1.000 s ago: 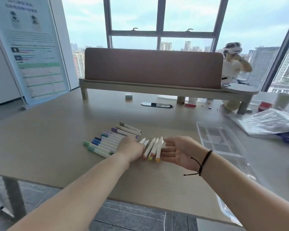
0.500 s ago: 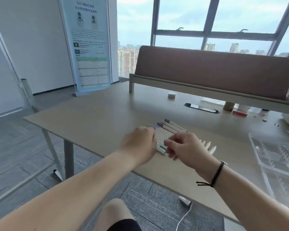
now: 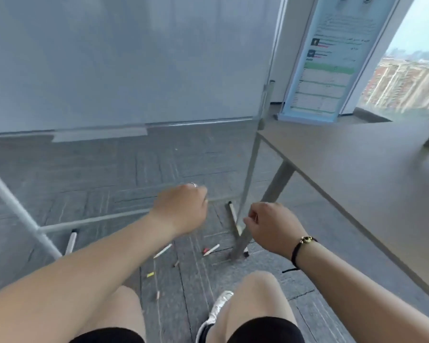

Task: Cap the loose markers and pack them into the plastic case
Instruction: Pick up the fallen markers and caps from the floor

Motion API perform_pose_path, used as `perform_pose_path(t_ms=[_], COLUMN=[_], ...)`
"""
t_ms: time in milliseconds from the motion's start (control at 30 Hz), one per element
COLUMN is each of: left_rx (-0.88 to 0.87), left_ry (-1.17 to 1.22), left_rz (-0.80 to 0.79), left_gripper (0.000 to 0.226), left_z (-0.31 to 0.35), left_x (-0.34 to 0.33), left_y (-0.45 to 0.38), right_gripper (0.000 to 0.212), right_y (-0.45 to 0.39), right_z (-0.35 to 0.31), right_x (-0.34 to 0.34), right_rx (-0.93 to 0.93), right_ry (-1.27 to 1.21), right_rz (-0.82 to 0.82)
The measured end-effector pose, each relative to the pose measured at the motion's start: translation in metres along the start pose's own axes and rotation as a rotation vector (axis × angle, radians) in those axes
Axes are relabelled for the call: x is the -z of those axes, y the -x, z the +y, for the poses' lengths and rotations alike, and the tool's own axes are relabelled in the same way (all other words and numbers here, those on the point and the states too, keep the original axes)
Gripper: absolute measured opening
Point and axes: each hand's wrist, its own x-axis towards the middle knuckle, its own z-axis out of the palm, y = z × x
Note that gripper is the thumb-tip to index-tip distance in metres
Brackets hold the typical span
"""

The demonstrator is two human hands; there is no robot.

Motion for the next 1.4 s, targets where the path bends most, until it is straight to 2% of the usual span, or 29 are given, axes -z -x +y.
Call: perform_pose_path(t_ms=[267,433,600,800,933,1067,1167,1400], left_rx=[0.483,0.666,0.837,1.073,1.245,1.319,1.314,1.260], left_ry=[0.013,0.050,0.088,0.221,0.262,0.211,0.172,0.110], left_rz=[-0.218,-0.347,-0.476,-0.454,-0.410,-0.405,-0.435,-0.405], left_gripper=[0.016,0.012,0.013,0.019,0.023,0.016,0.023,0.026], left_z=[-0.205,-0.295,-0.369,-0.425,-0.449,-0.478,-0.497,-0.530], left_x=[-0.083,-0.159,-0.238,-0.344,-0.405,-0.439,-0.454,-0.487], left_y=[0.077,0.109,0.139,0.164,0.184,0.212,0.224,0.209], right_gripper=[0.019,0.017,0.018,0.021,0.016,0.017,0.020,0.018], right_y=[-0.107,-0.148,-0.180,-0.234,-0.252,-0.258,-0.265,-0.273], right_z=[-0.102,-0.137,-0.147,-0.142,-0.126,-0.122,-0.127,-0.136], right_x=[-0.182,-0.304,-0.403,-0.499,-0.564,-0.615,-0.640,-0.654], right_rx=[0.136,0.132,0.264,0.423,0.386,0.269,0.315,0.260], right_ry=[-0.079,-0.034,0.088,0.235,0.226,0.136,0.104,0.028], right_rz=[-0.286,-0.420,-0.646,-0.779,-0.773,-0.721,-0.733,-0.744])
